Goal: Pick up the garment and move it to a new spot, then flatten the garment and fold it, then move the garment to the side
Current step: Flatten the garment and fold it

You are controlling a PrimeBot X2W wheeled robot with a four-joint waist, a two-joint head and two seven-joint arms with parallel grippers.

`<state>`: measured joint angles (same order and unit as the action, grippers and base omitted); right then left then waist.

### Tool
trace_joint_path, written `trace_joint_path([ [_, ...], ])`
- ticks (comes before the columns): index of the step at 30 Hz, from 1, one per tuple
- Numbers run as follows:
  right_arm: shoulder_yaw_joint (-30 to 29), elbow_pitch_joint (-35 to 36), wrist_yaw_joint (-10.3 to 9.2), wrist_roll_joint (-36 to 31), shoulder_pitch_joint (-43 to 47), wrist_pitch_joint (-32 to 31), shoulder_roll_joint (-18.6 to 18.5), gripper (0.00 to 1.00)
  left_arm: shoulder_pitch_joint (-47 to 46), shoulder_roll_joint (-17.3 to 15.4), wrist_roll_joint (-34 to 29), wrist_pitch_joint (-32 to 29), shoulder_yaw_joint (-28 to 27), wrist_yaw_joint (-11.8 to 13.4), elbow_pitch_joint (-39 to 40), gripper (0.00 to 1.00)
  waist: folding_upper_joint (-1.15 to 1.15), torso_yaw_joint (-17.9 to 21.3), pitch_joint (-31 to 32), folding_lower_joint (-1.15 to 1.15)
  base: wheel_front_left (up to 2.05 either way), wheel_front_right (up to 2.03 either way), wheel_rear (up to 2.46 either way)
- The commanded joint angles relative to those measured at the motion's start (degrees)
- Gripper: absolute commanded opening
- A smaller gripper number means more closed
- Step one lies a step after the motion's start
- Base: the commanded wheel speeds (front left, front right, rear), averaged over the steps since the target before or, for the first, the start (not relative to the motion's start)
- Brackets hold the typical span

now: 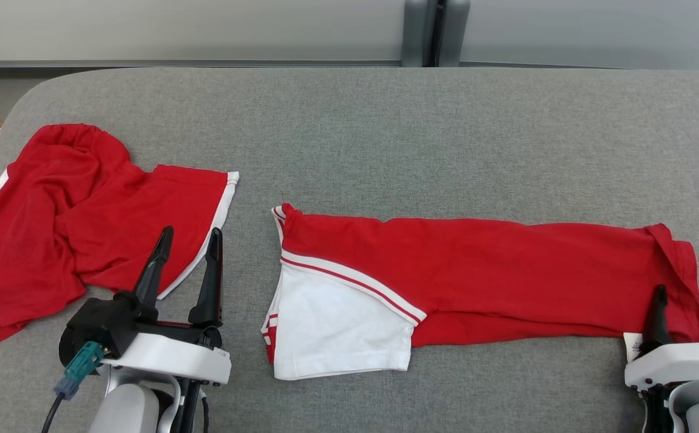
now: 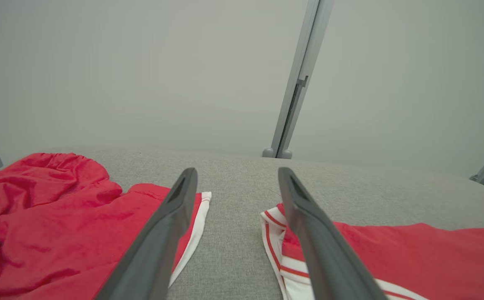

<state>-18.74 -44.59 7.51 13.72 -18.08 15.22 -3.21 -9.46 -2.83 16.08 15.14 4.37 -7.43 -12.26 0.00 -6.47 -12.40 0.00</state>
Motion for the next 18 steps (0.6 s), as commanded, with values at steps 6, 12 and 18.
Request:
trace_joint_path([
  [6, 4.14, -4.04, -0.02, 2.25, -1.18, -0.42, 0.68, 0.00, -0.70, -0.18, -0.01, -0.02, -0.07, -0.07, -0.34, 1.00, 0.00, 0.56, -0.24, 0.00, 0.00, 0.00, 0.00],
  [12, 5.22, -3.01, -0.03, 3.31, -1.12, -0.33, -0.77, 0.00, -0.90, -0.16, 0.03, -0.02, -0.04, -0.08, -0.51, 1.00, 0.00, 0.94, -0.09, 0.00, 0.00, 0.00, 0.00],
  [18, 0.83, -2.07, -0.10, 2.13, -0.82, -0.06, -4.45, 0.00, -0.21, -0.16, 0.33, -0.02, 0.02, -0.08, -0.67, 1.00, 0.00, 1.15, 0.59, 0.00, 0.00, 0.00, 0.00],
])
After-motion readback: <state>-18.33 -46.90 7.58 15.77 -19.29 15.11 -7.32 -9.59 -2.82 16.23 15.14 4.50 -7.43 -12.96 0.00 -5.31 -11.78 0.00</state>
